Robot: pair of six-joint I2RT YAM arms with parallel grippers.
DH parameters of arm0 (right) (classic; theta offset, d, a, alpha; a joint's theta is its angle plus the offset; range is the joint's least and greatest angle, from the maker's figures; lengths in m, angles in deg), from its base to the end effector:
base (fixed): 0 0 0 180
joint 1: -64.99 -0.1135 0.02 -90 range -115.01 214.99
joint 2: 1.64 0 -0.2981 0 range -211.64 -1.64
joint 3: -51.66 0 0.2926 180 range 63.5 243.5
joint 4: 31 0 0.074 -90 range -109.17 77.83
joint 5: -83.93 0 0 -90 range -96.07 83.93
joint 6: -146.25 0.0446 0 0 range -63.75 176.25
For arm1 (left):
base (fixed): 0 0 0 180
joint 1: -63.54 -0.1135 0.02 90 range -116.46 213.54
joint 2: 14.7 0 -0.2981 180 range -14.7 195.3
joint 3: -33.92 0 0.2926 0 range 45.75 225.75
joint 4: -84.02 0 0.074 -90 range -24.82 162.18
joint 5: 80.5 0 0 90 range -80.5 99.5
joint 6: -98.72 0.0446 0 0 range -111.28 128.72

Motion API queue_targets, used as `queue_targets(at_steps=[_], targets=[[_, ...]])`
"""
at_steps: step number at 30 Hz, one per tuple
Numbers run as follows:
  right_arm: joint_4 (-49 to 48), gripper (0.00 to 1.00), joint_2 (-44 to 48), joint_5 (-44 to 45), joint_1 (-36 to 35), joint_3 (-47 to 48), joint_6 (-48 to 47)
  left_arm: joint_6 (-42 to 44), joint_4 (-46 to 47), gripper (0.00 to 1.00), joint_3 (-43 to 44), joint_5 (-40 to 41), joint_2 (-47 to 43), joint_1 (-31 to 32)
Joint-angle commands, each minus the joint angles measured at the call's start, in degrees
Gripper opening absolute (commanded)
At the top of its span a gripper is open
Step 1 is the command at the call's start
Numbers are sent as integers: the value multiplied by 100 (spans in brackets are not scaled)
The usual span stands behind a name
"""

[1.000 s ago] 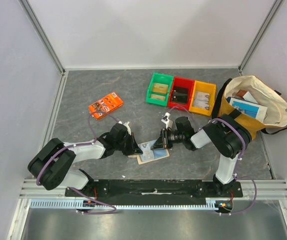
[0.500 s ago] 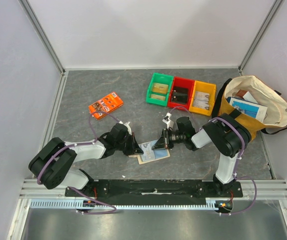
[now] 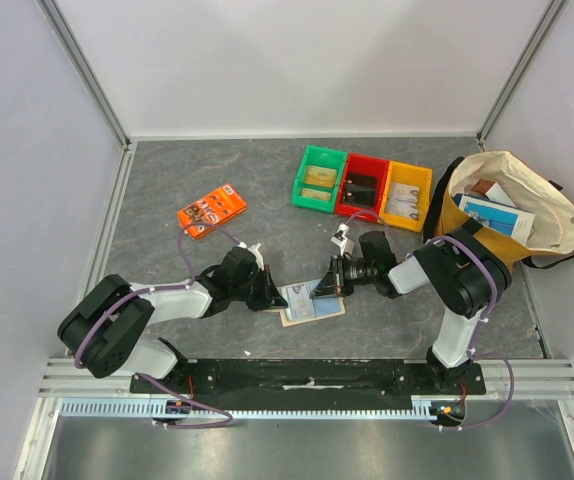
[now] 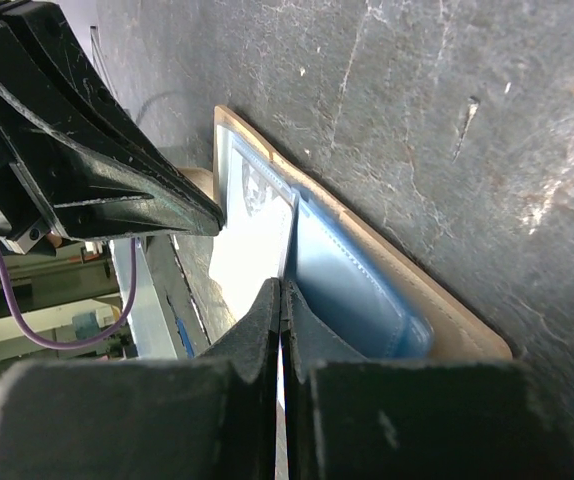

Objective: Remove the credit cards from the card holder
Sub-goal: Remove the credit card from the card holder.

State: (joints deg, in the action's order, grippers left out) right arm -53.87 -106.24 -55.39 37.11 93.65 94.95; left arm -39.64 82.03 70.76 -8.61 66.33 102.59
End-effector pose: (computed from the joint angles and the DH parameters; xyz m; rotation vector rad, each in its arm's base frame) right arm 0.2573 0.1744 0.0763 -0.2896 2.4490 1.5459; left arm 0.1962 -0.1770 0.1200 -0.0451 2.6146 -1.0259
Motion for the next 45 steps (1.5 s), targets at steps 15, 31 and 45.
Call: queue_targets(at_steps=[15,31,45], targets=[[-160,6,-8,-69,28,-18,-29,186,-484,10,663,124,386,209],[-476,0,-96,-218,2,-53,94,99,-246,2,355,141,738,217],[-2551,0,-483,-684,107,-457,1333,55,-167,2,267,71,826,217]])
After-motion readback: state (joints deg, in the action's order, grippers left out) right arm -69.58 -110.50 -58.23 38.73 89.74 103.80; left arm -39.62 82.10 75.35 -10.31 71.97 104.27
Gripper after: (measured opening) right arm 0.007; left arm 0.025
